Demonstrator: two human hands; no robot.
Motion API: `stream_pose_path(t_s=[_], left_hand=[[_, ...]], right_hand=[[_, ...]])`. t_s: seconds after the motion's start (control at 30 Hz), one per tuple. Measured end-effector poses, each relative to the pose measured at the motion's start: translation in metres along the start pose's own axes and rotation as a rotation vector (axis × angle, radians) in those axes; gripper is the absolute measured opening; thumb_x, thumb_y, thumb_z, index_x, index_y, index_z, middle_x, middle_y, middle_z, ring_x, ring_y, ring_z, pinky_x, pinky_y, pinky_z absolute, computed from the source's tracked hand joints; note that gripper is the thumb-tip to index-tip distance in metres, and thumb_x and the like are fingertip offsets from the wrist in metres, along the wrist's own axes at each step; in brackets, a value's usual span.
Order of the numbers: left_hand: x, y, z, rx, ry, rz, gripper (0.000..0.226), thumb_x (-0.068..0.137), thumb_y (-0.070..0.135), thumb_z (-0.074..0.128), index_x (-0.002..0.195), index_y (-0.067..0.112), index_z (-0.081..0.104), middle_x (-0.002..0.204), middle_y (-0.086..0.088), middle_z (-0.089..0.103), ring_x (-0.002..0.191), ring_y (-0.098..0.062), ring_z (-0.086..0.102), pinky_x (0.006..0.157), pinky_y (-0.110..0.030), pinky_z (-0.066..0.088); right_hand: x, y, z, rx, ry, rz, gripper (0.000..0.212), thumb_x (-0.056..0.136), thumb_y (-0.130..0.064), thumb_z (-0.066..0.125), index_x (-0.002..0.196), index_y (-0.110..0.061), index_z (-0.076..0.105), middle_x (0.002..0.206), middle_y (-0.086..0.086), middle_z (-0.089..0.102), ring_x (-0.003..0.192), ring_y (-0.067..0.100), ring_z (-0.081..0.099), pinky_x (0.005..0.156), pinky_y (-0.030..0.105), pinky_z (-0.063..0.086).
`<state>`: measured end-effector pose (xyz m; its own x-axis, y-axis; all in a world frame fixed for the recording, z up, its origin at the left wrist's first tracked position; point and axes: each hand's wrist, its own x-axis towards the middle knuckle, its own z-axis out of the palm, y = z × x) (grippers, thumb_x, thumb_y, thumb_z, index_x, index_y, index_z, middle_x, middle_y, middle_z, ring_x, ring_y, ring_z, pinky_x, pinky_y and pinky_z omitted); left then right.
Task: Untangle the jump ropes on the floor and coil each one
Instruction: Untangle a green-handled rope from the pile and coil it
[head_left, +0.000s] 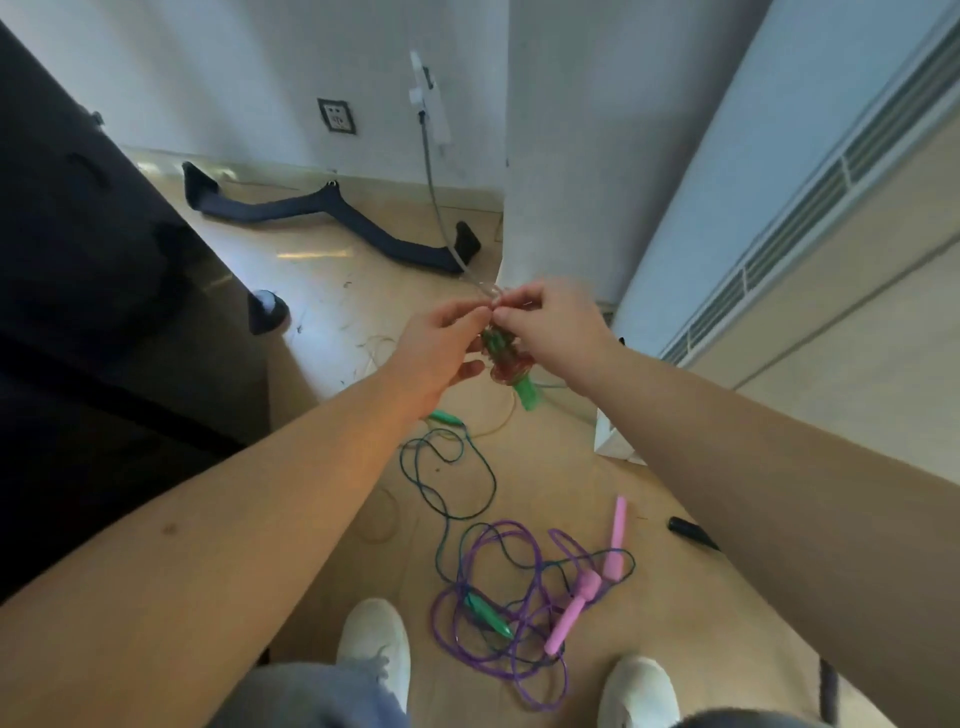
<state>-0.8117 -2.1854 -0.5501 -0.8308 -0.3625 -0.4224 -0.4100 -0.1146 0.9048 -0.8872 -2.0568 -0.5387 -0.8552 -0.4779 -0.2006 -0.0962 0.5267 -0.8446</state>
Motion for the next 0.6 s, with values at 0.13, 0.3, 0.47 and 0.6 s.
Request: stream_pose_path(t_s=[0.13, 0.3, 0.47, 0.6], left_hand=[[-0.002, 0.052, -0.014, -0.022, 0.057, -0.056, 0.026, 0.1, 0.027, 0.058, 0.123, 0.018, 0.067, 0.112, -0.007, 0.069, 0.101, -0.02, 0.066, 0.083, -0.035, 0.06], [-0.039, 0.157, -0.027, -0.017, 0.077, -0.098, 0.023, 0.101, 0.028, 0.057, 0.117, 0.015, 0.066, 0.106, -0.007, 0.07, 0.1, -0.02, 0.068, 0.085, -0.035, 0.06], [-0.091, 0.268, -0.037, -0.044, 0.081, -0.135, 0.02, 0.103, 0.025, 0.05, 0.11, 0.012, 0.065, 0.095, -0.006, 0.067, 0.084, -0.015, 0.064, 0.074, -0.029, 0.055], [-0.137, 0.36, -0.042, -0.163, 0.104, -0.147, 0.018, 0.104, 0.017, 0.046, 0.1, 0.01, 0.062, 0.088, -0.008, 0.06, 0.076, -0.015, 0.06, 0.073, -0.029, 0.055]], right_hand=[[0.012, -0.052, -0.018, 0.072, -0.041, 0.04, 0.012, 0.093, -0.027, 0.069, 0.105, -0.028, 0.072, 0.103, -0.005, 0.072, 0.098, 0.014, 0.069, 0.086, 0.044, 0.06], [0.003, -0.149, -0.064, 0.146, -0.06, 0.101, 0.013, 0.092, -0.029, 0.07, 0.104, -0.024, 0.073, 0.103, -0.002, 0.073, 0.099, 0.018, 0.069, 0.086, 0.046, 0.06], [-0.017, -0.257, -0.125, 0.109, -0.061, 0.11, 0.01, 0.097, -0.031, 0.064, 0.096, -0.024, 0.071, 0.089, -0.007, 0.071, 0.079, 0.008, 0.07, 0.072, 0.026, 0.059], [-0.032, -0.338, -0.175, 0.098, -0.033, 0.103, 0.012, 0.096, -0.031, 0.064, 0.086, -0.029, 0.07, 0.086, -0.007, 0.072, 0.083, 0.013, 0.07, 0.083, 0.036, 0.058]])
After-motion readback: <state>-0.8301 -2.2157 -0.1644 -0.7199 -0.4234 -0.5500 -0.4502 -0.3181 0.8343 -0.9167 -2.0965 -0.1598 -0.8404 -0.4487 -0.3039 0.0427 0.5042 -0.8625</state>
